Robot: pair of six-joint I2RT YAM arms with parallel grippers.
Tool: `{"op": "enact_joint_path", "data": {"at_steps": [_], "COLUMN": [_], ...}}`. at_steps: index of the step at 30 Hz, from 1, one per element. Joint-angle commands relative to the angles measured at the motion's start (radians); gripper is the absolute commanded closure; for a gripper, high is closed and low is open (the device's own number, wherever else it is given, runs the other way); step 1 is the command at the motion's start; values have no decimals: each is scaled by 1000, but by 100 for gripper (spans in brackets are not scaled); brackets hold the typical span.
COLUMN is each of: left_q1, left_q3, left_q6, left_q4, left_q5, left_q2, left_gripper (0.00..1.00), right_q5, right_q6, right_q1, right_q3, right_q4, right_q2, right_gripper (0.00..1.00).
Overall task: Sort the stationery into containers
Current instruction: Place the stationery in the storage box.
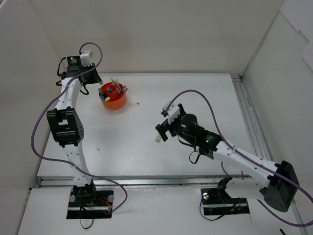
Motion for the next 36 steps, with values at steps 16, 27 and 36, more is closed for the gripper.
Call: {"op": "enact_joint_path", "data": {"at_steps": [16,27,36], "left_q1": [-29,-29,-29], "left_q3": [30,39,24], "left_q6": [87,69,59], "left_q4": [147,141,118], "left_q5": [29,28,51], "left_q2": [54,88,71], "left_gripper": [100,100,64], "right_q5": [52,75,73], "right_q6": [12,1,1], "right_q1": [-11,-11,-14], "right_q3": [32,26,22], "right_q4": [43,38,29], "right_q2": [16,22,16], "right_gripper": [2,2,2]}}
